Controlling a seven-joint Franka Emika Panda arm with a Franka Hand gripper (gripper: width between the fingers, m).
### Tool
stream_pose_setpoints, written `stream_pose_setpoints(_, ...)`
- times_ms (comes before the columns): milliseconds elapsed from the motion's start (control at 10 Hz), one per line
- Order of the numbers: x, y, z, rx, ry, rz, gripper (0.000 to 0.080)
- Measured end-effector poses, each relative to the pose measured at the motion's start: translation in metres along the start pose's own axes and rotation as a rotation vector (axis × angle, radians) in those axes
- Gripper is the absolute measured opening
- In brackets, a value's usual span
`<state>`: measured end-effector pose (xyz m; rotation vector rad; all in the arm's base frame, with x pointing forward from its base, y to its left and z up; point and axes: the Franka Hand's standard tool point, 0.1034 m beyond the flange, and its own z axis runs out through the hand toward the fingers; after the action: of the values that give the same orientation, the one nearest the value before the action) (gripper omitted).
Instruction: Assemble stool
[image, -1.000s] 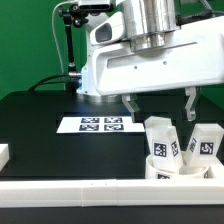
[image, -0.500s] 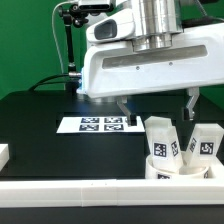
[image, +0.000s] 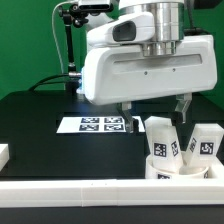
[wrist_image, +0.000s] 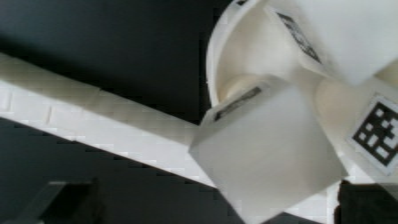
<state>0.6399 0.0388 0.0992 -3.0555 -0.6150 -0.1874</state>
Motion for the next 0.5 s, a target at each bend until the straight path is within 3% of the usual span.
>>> stream_pose_setpoints(200,0.001,-0.005,-0.001,-0.009,-0.013,-0.110,0.0649)
stream_pose_setpoints(500,-0.001,-0.014,0.004,0.000,-0.018,-0.121,0.0649)
